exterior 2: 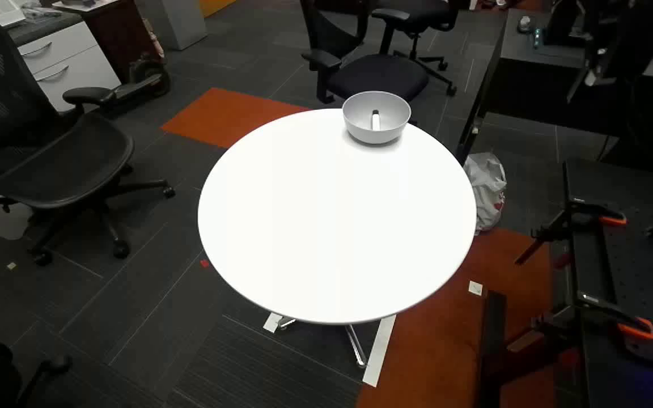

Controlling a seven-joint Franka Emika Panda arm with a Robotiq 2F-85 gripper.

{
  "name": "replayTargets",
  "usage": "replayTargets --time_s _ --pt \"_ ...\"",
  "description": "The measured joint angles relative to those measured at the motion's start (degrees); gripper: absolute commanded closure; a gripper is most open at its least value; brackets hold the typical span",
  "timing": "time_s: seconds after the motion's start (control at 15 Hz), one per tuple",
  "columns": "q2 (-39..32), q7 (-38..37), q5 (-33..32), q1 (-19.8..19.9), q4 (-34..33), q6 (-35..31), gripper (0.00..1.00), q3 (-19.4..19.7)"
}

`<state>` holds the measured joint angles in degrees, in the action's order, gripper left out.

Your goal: Remove the marker from the bowl and put it on the table

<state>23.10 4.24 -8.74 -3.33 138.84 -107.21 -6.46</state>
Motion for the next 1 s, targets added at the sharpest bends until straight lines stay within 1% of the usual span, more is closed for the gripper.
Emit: replayTargets --time_s 0.6,0.8,1.0 --pt "-0.1 -0.3 0.0 0.0 -0.1 -0.2 0.0 0.3" --pt "-1.3 -3.8 0.9 0.5 -1.0 -2.7 0.0 1.8" --pt "-4.7 -7.6 3.0 2.1 -3.6 -5.4 0.0 4.5"
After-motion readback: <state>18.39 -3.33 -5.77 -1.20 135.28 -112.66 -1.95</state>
